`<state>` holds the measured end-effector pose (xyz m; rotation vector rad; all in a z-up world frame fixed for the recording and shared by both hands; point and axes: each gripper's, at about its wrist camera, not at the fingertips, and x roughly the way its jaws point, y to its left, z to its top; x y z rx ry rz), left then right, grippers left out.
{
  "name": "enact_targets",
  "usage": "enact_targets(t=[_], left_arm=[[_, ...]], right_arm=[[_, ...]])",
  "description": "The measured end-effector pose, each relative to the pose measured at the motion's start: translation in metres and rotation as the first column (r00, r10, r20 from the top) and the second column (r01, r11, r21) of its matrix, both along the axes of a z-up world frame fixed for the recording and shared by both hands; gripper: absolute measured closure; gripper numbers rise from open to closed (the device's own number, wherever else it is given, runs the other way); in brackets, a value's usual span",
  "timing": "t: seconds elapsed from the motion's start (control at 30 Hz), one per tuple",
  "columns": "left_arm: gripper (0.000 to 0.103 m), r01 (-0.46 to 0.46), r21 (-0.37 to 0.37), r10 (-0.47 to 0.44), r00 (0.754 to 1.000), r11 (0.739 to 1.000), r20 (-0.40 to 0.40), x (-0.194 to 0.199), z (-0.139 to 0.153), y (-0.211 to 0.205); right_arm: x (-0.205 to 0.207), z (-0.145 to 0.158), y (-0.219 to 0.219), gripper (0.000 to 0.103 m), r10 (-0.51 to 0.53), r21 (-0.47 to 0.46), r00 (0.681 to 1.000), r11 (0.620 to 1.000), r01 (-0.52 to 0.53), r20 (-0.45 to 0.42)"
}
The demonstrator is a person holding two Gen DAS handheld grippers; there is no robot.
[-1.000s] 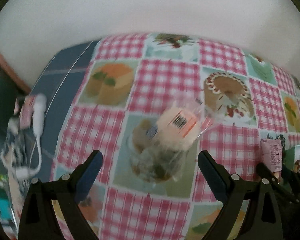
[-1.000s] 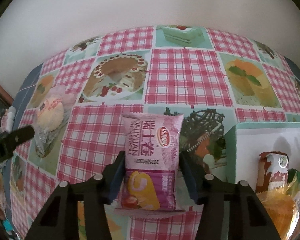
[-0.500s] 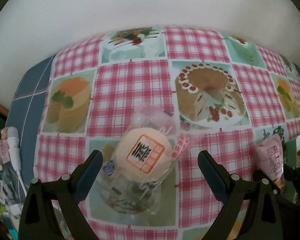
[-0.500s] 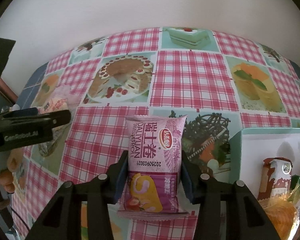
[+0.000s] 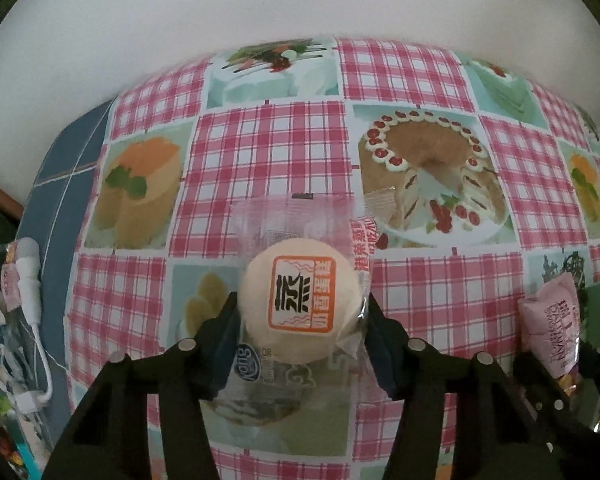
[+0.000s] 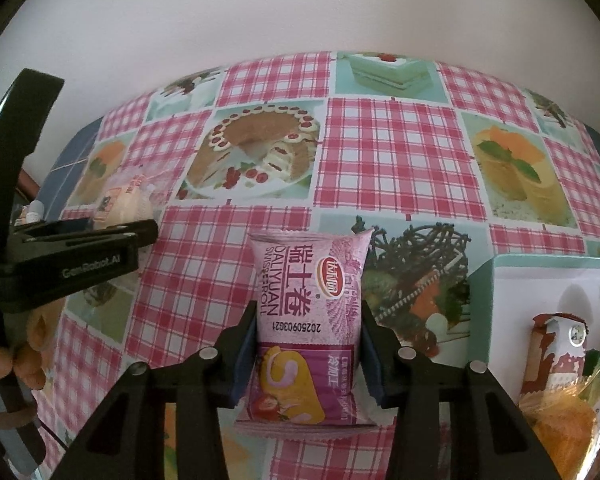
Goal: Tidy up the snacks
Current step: 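Carry bun and swiss roll packet over the tray and lower them in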
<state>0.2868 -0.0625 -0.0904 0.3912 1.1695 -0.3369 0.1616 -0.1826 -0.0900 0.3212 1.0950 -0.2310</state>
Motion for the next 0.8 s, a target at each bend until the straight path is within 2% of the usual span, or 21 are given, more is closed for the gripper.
enact_targets(t=[0.17, 0.27, 0.47, 0.8], left_arm=[[0.046, -0.033, -0.005, 0.033, 0.999, 0.999, -0.004, -0.004, -0.001, 0.008], [0.046, -0.085, 0.001, 0.085, 0.996, 0.996, -0.020, -0.005, -0.002, 0.014], [0.047, -0.203, -0.023, 0.202, 0.978, 0.979, -0.051, -0.013, -0.003, 0.032], [0.047, -0.291, -0.059, 0.288, 0.956, 0.955, -0.056, -0.040, 0.014, 0.039]], right_arm=[[0.000, 0.000, 0.000, 0.055, 0.005, 0.007, 1.000, 1.000, -0.005, -0.003], [0.000, 0.000, 0.000, 0.056, 0.008, 0.020, 1.000, 1.000, -0.008, -0.003], [-0.001, 0.001, 0.003, 0.056, 0.022, 0.028, 1.000, 0.999, -0.022, -0.014], [-0.010, 0.014, 0.002, 0.057, 0.021, 0.053, 0.999, 0.998, -0.020, -0.032]])
